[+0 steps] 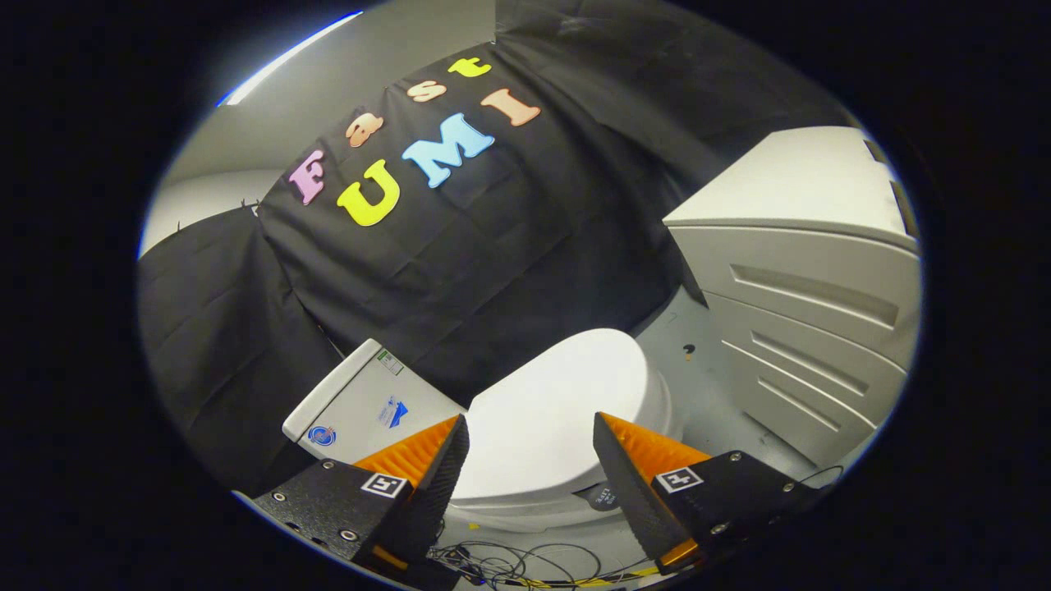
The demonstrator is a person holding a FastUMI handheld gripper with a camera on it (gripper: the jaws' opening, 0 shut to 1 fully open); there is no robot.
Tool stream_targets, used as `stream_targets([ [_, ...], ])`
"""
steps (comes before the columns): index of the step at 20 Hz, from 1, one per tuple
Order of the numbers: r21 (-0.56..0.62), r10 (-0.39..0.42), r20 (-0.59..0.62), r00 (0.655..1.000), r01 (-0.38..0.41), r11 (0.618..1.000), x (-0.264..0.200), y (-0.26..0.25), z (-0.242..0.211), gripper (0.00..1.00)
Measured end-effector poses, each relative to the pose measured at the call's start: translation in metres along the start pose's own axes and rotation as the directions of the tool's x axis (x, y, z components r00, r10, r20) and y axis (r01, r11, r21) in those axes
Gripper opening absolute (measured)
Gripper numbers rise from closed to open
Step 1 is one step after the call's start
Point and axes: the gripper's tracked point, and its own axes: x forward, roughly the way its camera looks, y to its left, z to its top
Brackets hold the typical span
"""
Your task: Open the toilet lid.
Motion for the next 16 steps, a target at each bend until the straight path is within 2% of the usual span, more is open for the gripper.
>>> stream_targets([
  [5, 0.133, 0.003, -0.092, 0.996, 0.009, 0.991, 0.014, -0.015, -0.035, 0.94],
  [11, 0.176, -0.013, -0.16, 0.987, 0.042, 0.984, 0.028, -0.034, -0.061, 0.94],
  [16, 0.243, -0.052, -0.21, 0.976, 0.103, 0.964, 0.038, -0.057, -0.082, 0.94],
])
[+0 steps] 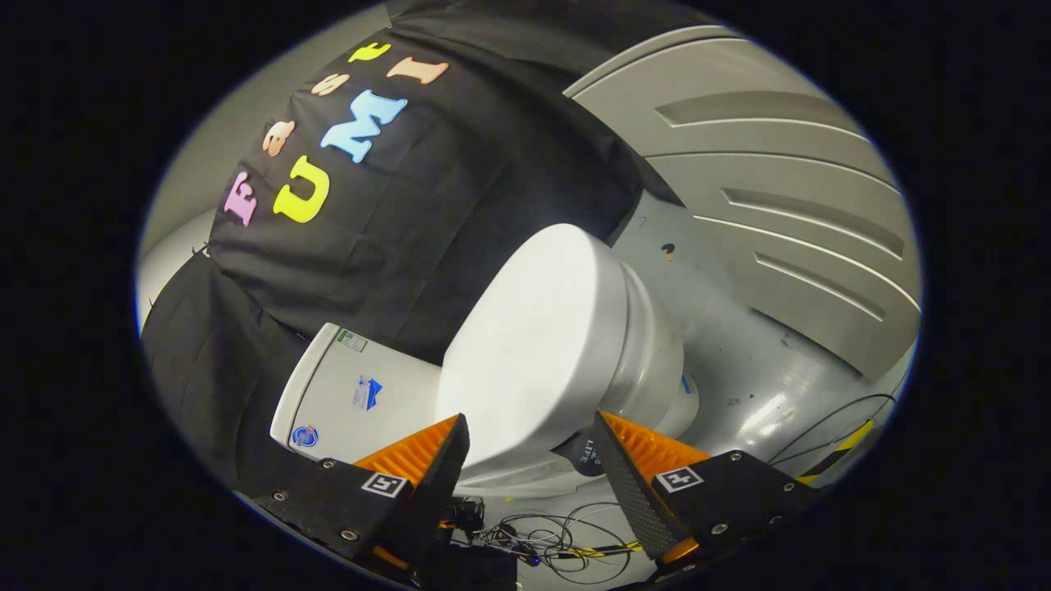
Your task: Open the toilet lid.
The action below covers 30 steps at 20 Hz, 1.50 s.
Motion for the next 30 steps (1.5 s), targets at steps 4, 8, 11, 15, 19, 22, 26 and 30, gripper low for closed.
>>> stream_targets([
  [4, 0.049, -0.026, -0.036, 0.999, 0.028, 0.998, 0.007, -0.017, -0.013, 0.94],
  [8, 0.129, -0.031, -0.056, 0.998, 0.038, 0.991, 0.013, -0.03, -0.019, 0.87],
  [11, 0.198, -0.028, -0.079, 0.996, 0.043, 0.979, 0.018, -0.036, -0.029, 0.81],
  [15, 0.273, -0.018, -0.089, 0.996, 0.042, 0.961, 0.023, -0.039, -0.032, 0.66],
  [19, 0.318, -0.004, -0.093, 0.996, 0.033, 0.948, 0.026, -0.037, -0.035, 0.41],
  [22, 0.327, 0.007, -0.09, 0.996, 0.022, 0.945, 0.025, -0.038, -0.034, 0.34],
  [26, 0.375, 0.022, -0.08, 0.997, 0.01, 0.927, 0.022, -0.045, -0.031, 0.17],
  [30, 0.444, 0.051, -0.059, 0.997, -0.02, 0.896, 0.021, -0.044, -0.029, 0.08],
])
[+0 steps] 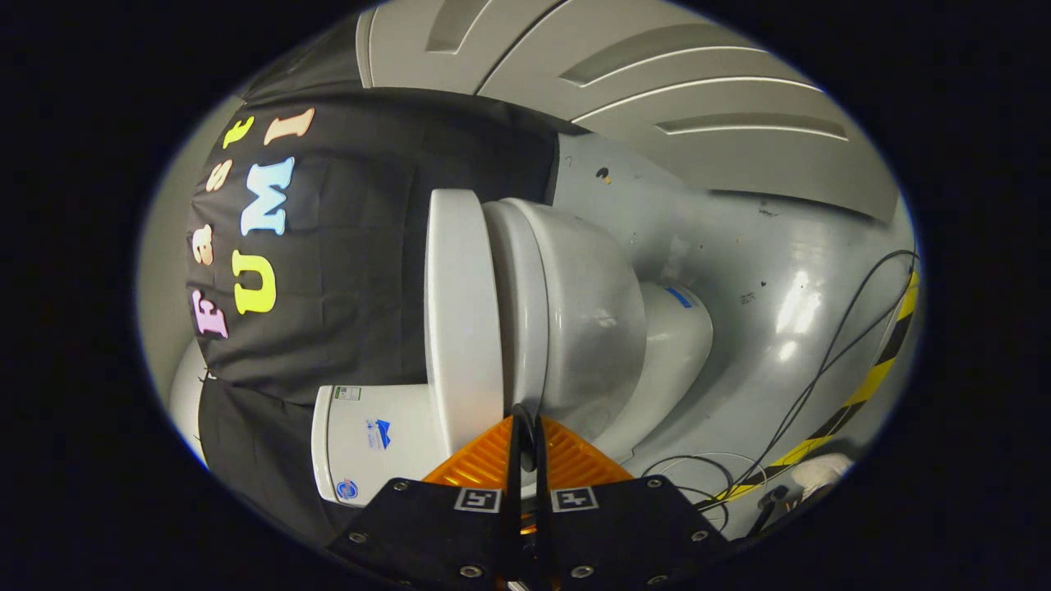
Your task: Open the toilet lid.
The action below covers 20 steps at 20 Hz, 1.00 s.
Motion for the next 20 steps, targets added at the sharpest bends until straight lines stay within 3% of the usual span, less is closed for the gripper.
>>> stream_targets([
  [2, 0.029, 0.008, -0.001, 1.0, -0.008, 1.0, 0.0, 0.004, -0.001, 0.04],
  [4, -0.023, 0.004, 0.013, 1.0, -0.004, 1.0, -0.003, 0.008, -0.005, 0.0],
  [13, -0.119, -0.059, 0.025, 0.998, 0.062, 0.991, -0.005, 0.018, -0.001, 0.0],
  [20, -0.202, -0.054, 0.039, 0.998, 0.061, 0.977, -0.017, 0.046, 0.0, 0.0],
])
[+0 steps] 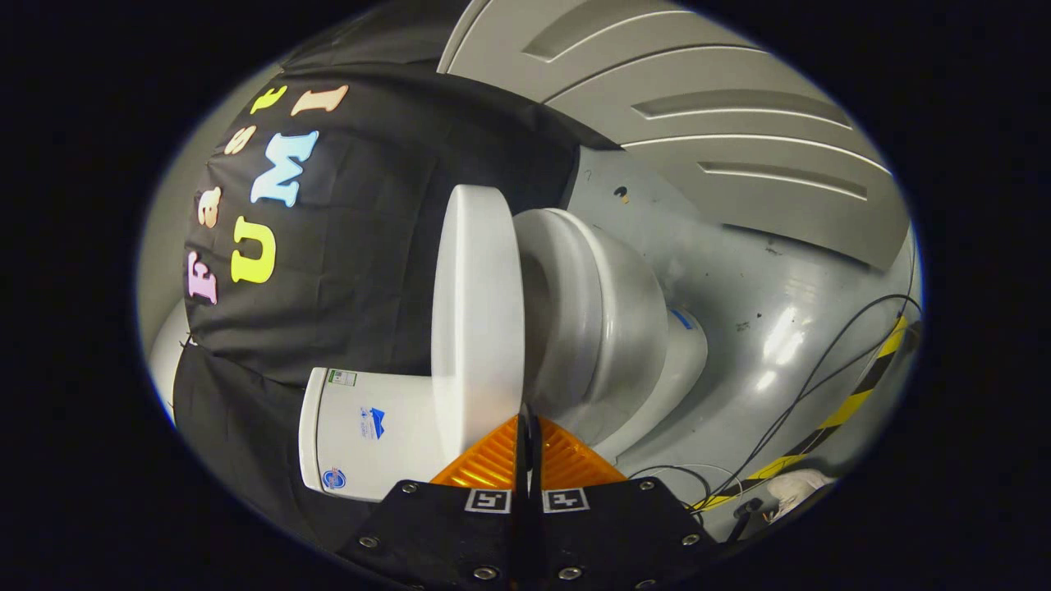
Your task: Open the toilet lid.
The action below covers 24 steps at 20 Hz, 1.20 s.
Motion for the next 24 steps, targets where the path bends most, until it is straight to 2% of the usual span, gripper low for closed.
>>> stream_targets([
  [7, -0.143, -0.006, 0.05, 0.999, 0.013, 0.99, -0.013, 0.034, 0.002, 0.0],
  [11, -0.238, 0.007, 0.09, 0.996, 0.015, 0.971, -0.021, 0.059, 0.0, 0.0],
  [24, -0.52, 0.025, 0.189, 0.982, 0.078, 0.851, -0.033, 0.125, -0.017, 0.0],
])
